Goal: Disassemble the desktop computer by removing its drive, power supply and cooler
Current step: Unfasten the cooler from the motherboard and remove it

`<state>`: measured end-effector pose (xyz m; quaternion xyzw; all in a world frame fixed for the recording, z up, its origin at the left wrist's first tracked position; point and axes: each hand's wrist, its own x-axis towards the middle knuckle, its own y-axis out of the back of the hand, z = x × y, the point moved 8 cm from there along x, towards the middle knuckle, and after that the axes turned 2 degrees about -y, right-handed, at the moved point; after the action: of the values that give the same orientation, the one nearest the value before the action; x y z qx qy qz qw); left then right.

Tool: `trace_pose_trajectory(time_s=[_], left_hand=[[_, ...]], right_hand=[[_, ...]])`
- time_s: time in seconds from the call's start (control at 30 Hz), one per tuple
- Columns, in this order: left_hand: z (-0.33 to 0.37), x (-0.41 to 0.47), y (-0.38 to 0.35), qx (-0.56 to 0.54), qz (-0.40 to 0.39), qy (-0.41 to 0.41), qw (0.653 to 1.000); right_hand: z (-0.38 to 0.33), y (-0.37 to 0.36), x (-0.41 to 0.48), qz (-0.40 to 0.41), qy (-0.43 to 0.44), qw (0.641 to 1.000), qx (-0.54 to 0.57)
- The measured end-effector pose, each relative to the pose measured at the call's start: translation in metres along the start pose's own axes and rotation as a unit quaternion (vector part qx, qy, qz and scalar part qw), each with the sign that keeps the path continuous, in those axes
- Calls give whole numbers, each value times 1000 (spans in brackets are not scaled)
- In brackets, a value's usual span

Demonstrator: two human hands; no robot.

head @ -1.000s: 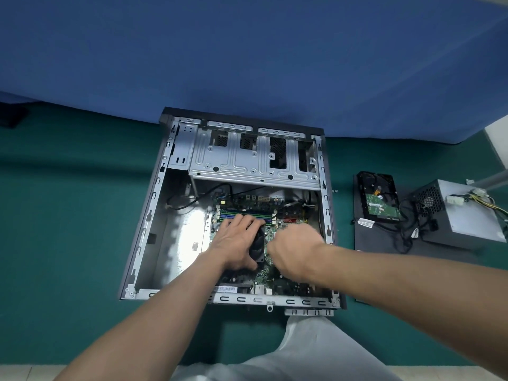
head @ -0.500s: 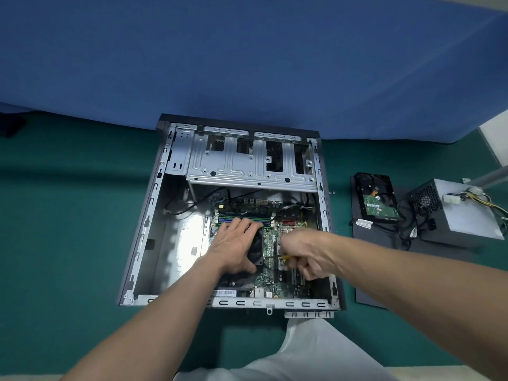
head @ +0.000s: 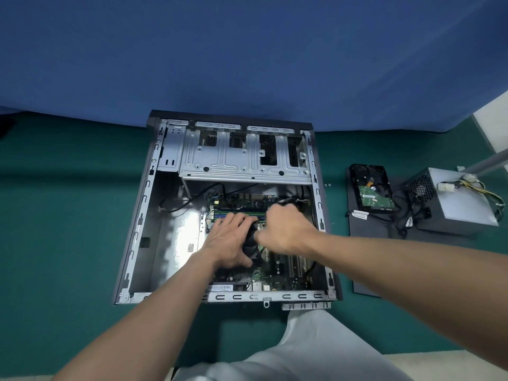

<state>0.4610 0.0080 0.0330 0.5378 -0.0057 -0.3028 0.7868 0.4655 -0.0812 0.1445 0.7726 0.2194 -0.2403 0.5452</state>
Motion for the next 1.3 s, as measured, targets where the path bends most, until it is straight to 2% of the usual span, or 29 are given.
trace_pose_trajectory(time_s=[0.03,0.07,0.1,0.17,0.23,0.3,0.37,0.43,0.5,0.53,0.57,0.6,0.63,0.67,0.7,0.73,0.77,0.8,0.83,0.87,0.9,0.97,1.03,1.07,1.1,1.17,1.23,1.27,1.3], left_hand=[[-1,0,0,-2,-1,1,1000],[-1,0,0,-5,-1,2,1000],[-1,0,0,-7,-1,3,1000],[-2,0,0,-6,-2,3,1000],[-1,0,-1,-4,-1,1,1000],[1,0,0,0,-1,-1,1000],[2,0,0,2,-2,-1,1000],[2,0,0,0,0,-2,1000],[2,-1,0,-4,0,-4,1000],[3,-1,0,-4,1,-5,1000],[2,-1,1,-2,3,-5,1000],[2,-1,1,-2,6,-5,1000],[2,-1,1,-2,9,-4,1000],[1,-1,0,-2,10,-5,1000],[1,0,0,-1,9,-5,1000],[0,0,-1,-3,6,-4,1000],[-1,0,-2,-8,3,0,1000],[-2,1,-3,-12,2,2,1000],[-3,1,-4,-12,2,2,1000],[-2,2,-4,-10,3,1,1000],[-2,2,-4,-7,3,0,1000],[-1,2,-3,-4,4,0,1000],[0,1,-3,-2,4,0,1000],[0,1,-3,-1,4,-1,1000],[1,1,-2,0,5,-2,1000],[2,0,-1,0,5,-2,1000],[2,0,-1,0,2,-3,1000],[2,0,-1,1,2,-4,1000],[2,0,0,2,3,-4,1000]], right_hand=[[16,-4,1,-24,-95,988,116],[28,-12,-1,-67,-178,960,207],[33,-17,-6,-112,-229,937,239],[36,-19,-9,-155,-235,939,198],[25,-13,-5,-132,-157,974,94],[2,-6,-6,-84,-22,992,-96],[-23,-12,-15,-27,119,949,-290],[-41,-29,-28,-10,253,870,-424],[-46,-42,-37,-16,338,794,-505],[-46,-42,-38,-19,348,786,-511],[-46,-38,-36,-19,340,804,-487],[-46,-30,-32,-17,309,851,-424],[-42,-20,-25,-11,245,912,-328],[-31,-12,-17,-10,151,967,-206],[-14,-6,-9,-16,37,997,-71],[7,-5,-5,-31,-84,994,69],[25,-12,-6,-68,-194,959,195],[36,-22,-12,-119,-278,914,271],[41,-31,-18,-165,-323,883,299],[42,-36,-21,-197,-335,874,291],[41,-38,-21,-209,-323,884,264],[32,-34,-14,-181,-250,937,164],[13,-26,-6,-138,-106,985,-14],[2,-21,-6,-117,-23,984,-132],[-9,-18,-9,-90,59,962,-252],[-27,-18,-19,-46,219,872,-436],[-33,-27,-30,-29,331,781,-529],[-33,-29,-32,-29,348,766,-540],[-33,-28,-31,-29,344,780,-522]])
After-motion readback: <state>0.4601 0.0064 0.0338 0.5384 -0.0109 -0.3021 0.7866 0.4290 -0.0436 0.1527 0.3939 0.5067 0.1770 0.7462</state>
